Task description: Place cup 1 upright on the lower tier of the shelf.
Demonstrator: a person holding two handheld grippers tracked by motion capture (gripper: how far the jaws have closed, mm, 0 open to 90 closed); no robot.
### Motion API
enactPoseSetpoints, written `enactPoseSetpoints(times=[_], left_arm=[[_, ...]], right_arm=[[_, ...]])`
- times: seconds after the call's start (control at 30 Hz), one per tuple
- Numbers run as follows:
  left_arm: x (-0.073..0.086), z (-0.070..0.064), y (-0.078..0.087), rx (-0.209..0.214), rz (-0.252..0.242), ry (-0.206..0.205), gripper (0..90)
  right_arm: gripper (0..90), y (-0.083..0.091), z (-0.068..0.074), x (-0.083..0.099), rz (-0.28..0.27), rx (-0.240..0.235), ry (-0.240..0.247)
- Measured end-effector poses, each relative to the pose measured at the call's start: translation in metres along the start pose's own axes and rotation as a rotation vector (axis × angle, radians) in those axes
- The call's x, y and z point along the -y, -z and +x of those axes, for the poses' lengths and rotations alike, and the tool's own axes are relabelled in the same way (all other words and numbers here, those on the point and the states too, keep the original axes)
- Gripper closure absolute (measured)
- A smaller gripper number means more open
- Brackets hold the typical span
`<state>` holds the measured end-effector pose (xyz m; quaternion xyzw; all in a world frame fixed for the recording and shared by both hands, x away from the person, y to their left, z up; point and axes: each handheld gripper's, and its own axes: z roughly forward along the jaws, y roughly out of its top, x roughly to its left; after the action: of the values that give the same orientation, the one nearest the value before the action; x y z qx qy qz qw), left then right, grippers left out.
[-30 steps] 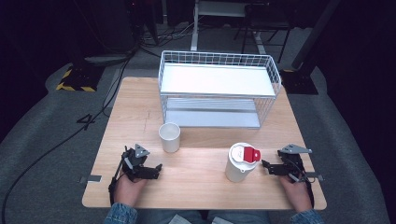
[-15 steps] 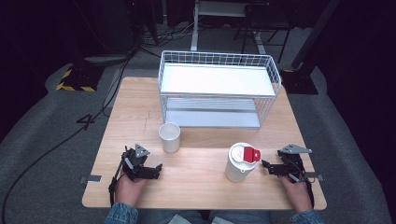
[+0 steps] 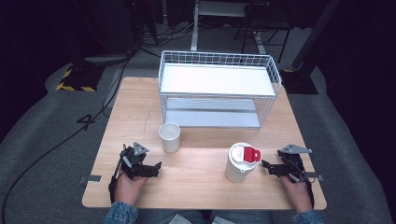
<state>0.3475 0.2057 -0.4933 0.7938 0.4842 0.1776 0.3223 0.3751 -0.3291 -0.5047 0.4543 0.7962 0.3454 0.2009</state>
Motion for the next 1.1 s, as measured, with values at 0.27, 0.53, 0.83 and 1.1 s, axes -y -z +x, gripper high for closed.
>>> enactPoseSetpoints(times=[0.27,0.53,0.83,1.1], left_arm=[[-0.011,-0.001,0.010,0.029,-0.089,0.012,0.1],[-0.022,-0.004,0.012,0.058,-0.183,-0.005,0.1],[-0.032,-0.006,0.004,0.102,-0.301,-0.010,0.1],[-0.041,-0.011,-0.003,0.136,-0.388,-0.040,0.0]], right_arm=[[12.9,0.000,0.000,0.000,0.000,0.000,0.001],[12.9,0.000,0.000,0.000,0.000,0.000,0.001],[12.9,0.000,0.000,0.000,0.000,0.000,0.001],[12.9,0.000,0.000,0.000,0.000,0.000,0.001]])
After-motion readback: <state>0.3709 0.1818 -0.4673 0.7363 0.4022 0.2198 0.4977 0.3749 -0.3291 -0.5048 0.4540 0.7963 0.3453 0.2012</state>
